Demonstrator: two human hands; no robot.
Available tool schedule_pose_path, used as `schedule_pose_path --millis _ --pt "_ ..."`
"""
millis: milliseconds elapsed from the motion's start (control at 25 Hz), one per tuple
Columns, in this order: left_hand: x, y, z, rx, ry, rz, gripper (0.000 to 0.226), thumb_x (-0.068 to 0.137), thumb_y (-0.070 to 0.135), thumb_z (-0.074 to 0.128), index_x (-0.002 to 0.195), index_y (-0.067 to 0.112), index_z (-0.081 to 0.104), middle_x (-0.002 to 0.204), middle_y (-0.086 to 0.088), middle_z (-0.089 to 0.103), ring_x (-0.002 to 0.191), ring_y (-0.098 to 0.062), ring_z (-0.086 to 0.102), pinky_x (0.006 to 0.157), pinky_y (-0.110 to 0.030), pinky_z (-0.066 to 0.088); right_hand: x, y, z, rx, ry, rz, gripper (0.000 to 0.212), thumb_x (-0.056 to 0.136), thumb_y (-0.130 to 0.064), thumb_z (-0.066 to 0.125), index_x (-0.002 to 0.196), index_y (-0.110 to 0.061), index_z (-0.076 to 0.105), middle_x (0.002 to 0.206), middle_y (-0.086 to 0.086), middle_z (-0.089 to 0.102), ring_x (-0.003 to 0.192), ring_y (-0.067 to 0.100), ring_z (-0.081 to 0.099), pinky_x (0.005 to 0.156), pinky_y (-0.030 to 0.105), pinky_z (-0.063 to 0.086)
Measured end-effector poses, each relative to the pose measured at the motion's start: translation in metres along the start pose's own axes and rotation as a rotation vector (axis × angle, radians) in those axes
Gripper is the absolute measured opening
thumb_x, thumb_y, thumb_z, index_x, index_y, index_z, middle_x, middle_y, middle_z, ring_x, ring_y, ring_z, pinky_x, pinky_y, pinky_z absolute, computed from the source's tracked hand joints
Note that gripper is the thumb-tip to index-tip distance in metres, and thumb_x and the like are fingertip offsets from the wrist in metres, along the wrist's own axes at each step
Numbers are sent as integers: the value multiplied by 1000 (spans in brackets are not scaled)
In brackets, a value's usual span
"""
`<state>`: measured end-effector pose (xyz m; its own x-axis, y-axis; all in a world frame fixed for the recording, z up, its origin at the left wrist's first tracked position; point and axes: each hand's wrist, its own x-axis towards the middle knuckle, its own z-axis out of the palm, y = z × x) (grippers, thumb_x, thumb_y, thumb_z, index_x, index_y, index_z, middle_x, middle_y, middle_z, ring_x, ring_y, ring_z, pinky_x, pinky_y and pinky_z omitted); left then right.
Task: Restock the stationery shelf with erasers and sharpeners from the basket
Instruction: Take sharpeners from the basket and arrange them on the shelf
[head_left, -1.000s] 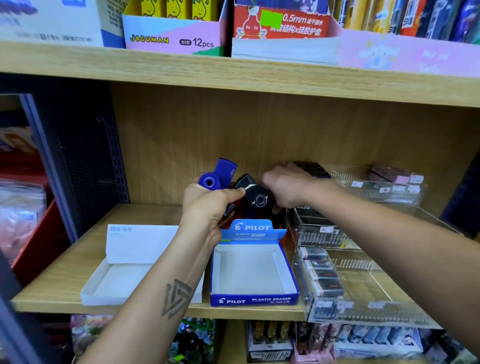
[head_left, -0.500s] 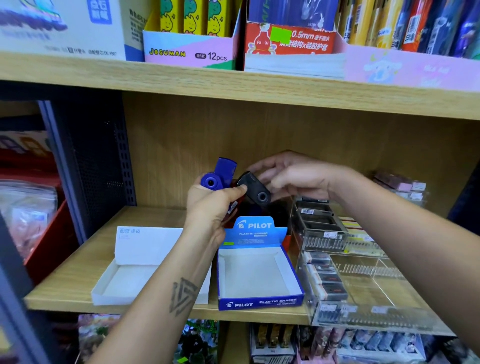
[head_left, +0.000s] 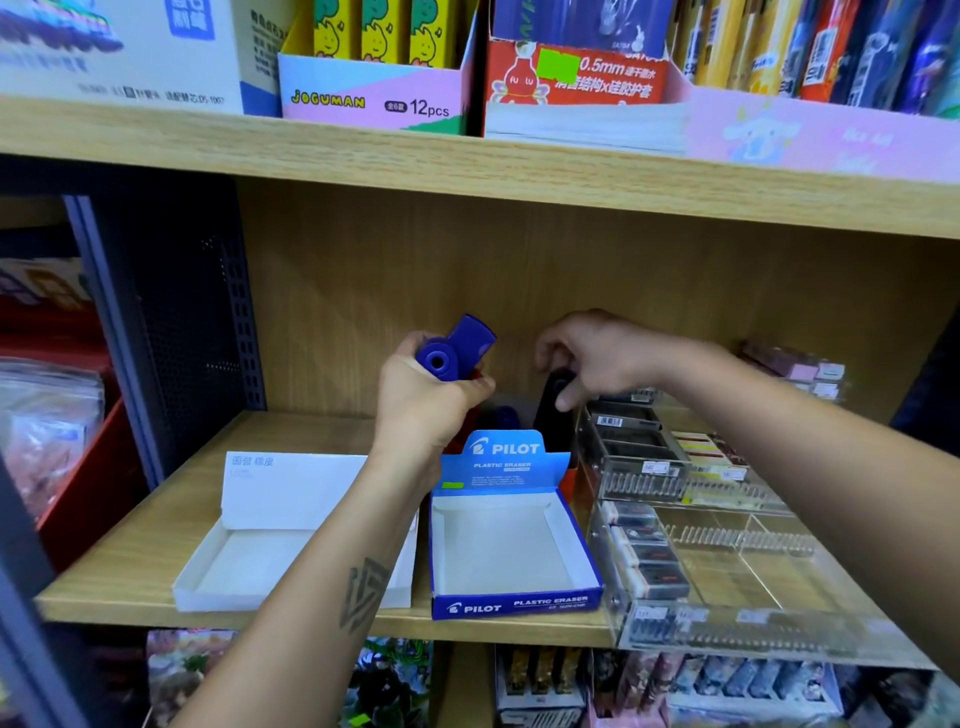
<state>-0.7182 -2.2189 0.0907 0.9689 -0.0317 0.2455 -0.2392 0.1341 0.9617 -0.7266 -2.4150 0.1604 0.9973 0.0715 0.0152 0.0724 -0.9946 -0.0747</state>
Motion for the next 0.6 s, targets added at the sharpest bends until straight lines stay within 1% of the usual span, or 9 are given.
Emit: schedule_pose_path --millis 40,80,120,160,200,280,400,480,600 --pt "-1 0 2 7 -21 7 48 68 -1 84 107 12 60 98 -14 73 93 -35 70 81 -43 60 0 -1 4 -46 -1 5 50 77 -20 84 122 -20 60 107 -4 60 98 17 56 72 26 41" --pt "-3 0 5 7 -37 7 48 68 -1 84 107 12 60 98 -14 73 93 -35 70 79 -42 60 1 -1 7 -85 4 12 54 78 -22 83 126 -19 58 114 -1 60 100 18 56 74 26 40" --pt "-4 0 6 9 -45 4 48 68 -2 84 108 12 60 98 -15 73 92 -34 70 78 -42 60 1 -4 10 -125 6 9 56 81 -23 80 131 -19 55 121 1 58 104 20 56 77 25 40" --pt "-4 0 7 12 -46 0 47 69 -2 84 108 11 60 99 -15 72 91 -34 71 78 -44 59 1 -6 14 -165 6 -3 55 83 -23 78 132 -18 54 124 3 57 107 21 56 78 25 40" --pt "-4 0 8 7 -43 -5 47 69 -2 84 108 10 60 99 -17 72 86 -32 71 78 -45 59 1 -7 17 -200 12 -31 51 83 -22 78 129 -16 56 121 5 58 105 22 57 76 24 40" --pt "-4 0 7 -32 -35 -28 46 69 -4 83 108 7 60 98 -18 72 77 -25 68 74 -43 60 0 -9 23 -229 23 -80 40 79 -21 81 115 -15 63 101 2 60 90 20 57 70 25 42" --pt "-4 1 3 -86 -29 -86 43 70 -4 82 107 4 62 96 -13 74 71 -18 66 59 -28 56 -1 -6 26 -146 39 -70 36 74 -21 86 106 -20 70 85 -6 59 78 14 55 65 25 43" --pt "-4 2 1 -92 -34 -105 40 71 -3 82 106 3 64 94 -9 76 70 -16 67 55 -23 54 -1 -4 24 -104 33 -64 34 71 -18 88 101 -20 72 79 -10 58 75 12 56 62 24 43" --pt "-5 4 -2 -105 -34 -124 41 73 -3 81 110 0 64 94 -7 76 63 -10 66 53 -22 54 -2 -6 23 -109 0 -65 31 72 -12 87 99 -18 73 80 -8 62 77 14 60 65 23 46"
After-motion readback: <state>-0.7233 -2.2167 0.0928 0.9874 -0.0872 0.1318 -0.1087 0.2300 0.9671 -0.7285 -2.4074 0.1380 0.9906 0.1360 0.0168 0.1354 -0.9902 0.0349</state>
